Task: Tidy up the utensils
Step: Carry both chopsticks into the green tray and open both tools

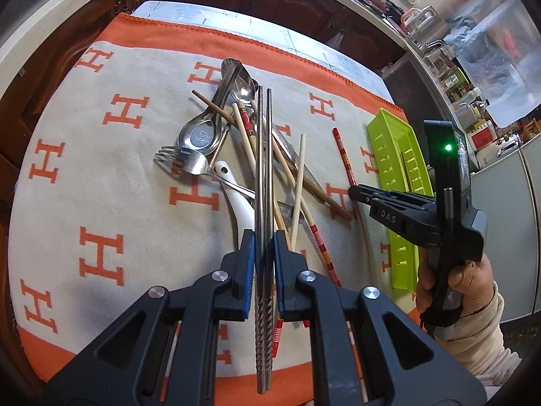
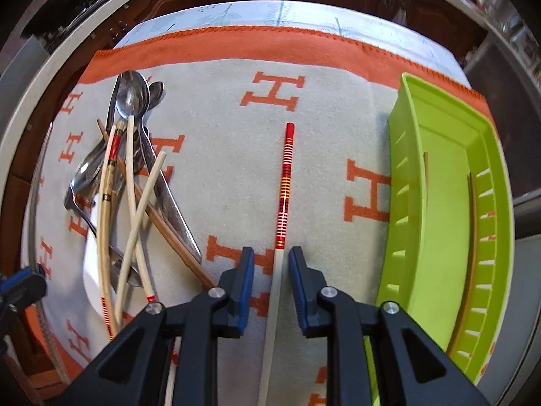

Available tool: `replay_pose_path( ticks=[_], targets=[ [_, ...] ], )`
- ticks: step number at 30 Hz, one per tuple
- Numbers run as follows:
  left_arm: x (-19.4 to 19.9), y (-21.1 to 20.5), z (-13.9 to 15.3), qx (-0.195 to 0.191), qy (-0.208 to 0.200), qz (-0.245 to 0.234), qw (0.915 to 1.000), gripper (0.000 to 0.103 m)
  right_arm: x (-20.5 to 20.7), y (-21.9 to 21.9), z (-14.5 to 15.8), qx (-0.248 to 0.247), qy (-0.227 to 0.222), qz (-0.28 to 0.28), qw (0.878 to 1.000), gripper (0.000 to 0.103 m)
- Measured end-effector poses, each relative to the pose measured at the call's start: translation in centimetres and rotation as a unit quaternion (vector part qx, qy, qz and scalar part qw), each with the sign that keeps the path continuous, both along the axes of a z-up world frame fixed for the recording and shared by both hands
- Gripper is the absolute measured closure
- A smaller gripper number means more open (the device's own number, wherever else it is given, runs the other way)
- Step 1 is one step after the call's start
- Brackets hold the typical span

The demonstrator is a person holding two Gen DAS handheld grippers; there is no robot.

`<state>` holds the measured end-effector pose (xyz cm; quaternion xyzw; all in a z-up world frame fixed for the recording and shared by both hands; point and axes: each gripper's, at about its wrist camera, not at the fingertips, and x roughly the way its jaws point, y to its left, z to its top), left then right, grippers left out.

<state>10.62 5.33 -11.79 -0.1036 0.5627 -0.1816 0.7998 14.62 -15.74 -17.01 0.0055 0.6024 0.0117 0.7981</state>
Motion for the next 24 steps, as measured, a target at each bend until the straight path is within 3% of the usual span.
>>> replay_pose_path(
  ticks=[2, 13, 19, 24],
  targets=[
    [-0.3, 0.0, 0.1, 0.001, -0.001, 0.000, 1.0000, 0.095, -0.2, -0.3, 0.0, 0.001, -0.005, -0.005, 1.000, 0.098],
    [-2.3, 0.5, 0.9, 0.000, -0.001, -0.003, 1.0000, 0.095, -4.2, -1.7, 2.6, 0.079, -0.025, -0.027, 0.996, 0.098],
    [-3.7, -0.1, 2.7, -0.016, -0.015, -0.014, 0.9997, 0.095, -7.3, -2.2, 4.9, 0.139, -0.036, -0.022, 0.989, 0.098],
    [-4.2, -2.0, 4.9, -0.026, -0.034, -0.032, 0.9986, 0.095, -8.4, -2.7, 7.1, 0.162, -0.063, -0.024, 0.984, 0.098]
  ],
)
